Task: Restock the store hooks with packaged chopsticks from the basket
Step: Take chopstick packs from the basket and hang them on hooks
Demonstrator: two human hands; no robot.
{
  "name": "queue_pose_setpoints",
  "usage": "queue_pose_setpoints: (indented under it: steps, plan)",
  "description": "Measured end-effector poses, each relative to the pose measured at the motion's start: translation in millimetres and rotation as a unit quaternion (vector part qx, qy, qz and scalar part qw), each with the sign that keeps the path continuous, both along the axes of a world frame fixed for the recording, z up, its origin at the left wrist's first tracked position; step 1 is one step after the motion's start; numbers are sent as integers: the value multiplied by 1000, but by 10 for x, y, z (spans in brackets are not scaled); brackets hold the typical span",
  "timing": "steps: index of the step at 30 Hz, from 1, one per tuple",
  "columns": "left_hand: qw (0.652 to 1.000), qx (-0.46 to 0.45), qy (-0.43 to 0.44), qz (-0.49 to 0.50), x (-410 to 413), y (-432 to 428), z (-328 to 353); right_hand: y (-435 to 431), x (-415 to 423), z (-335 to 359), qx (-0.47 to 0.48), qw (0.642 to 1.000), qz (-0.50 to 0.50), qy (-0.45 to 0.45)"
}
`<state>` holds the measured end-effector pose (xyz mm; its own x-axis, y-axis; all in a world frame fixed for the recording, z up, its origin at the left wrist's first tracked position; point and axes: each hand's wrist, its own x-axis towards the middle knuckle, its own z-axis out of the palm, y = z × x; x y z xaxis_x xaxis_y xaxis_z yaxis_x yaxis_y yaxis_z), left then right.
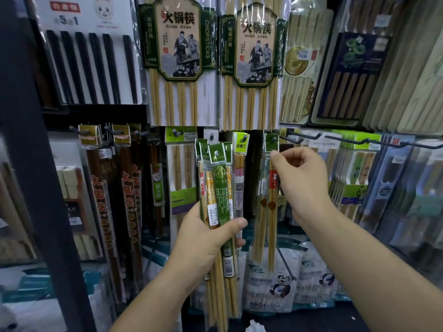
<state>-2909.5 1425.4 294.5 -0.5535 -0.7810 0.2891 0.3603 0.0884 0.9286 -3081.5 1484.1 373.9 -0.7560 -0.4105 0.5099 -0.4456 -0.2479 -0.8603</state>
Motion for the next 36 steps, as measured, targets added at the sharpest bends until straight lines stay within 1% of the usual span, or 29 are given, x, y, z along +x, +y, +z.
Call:
queue_pose_setpoints:
  steps: [2,3,7,9,11,15,18,20,23,25,26,29,33,36]
  plan:
    - [1000,2,6,-4,-7,0,-1,48,71,-42,-7,1000,-3,10]
    - [1000,1,9,-6,-13,-1,-5,74,117,-50,-2,1000,13,14]
    - [1000,-16,10,-23,-38,-10,-32,146,364,-16,48,986,150,52]
    - [999,-32,4,-30,-47,0,-38,135,436,-5,66,981,166,81]
    - [999,-35,0,-31,-54,5,-50,113,458,1,81,979,162,90]
    - [998,-45,-3,-31,-49,-3,-65,112,431,-14,98,972,204,67]
    - [998,-63,-5,-26,-34,9,-53,101,415,-47,111,970,206,69]
    - [998,-63,-1,-25,-29,29,-49,87,408,-59,97,970,219,36]
    - [998,-37,15,-40,-12,69,-24,88,401,-66,71,960,267,-34]
    - [998,-28,23,-44,0,67,-11,92,392,-65,57,956,283,-50]
    - [999,-35,19,-34,11,56,-7,94,378,-56,49,960,272,-47]
    - [995,-94,-26,25,42,-9,-16,104,283,29,24,980,196,-24]
    - [997,-73,-7,-6,56,-30,-44,113,141,133,-4,993,116,-19]
    - [998,-67,-10,-11,64,-34,-48,88,73,116,18,996,82,4]
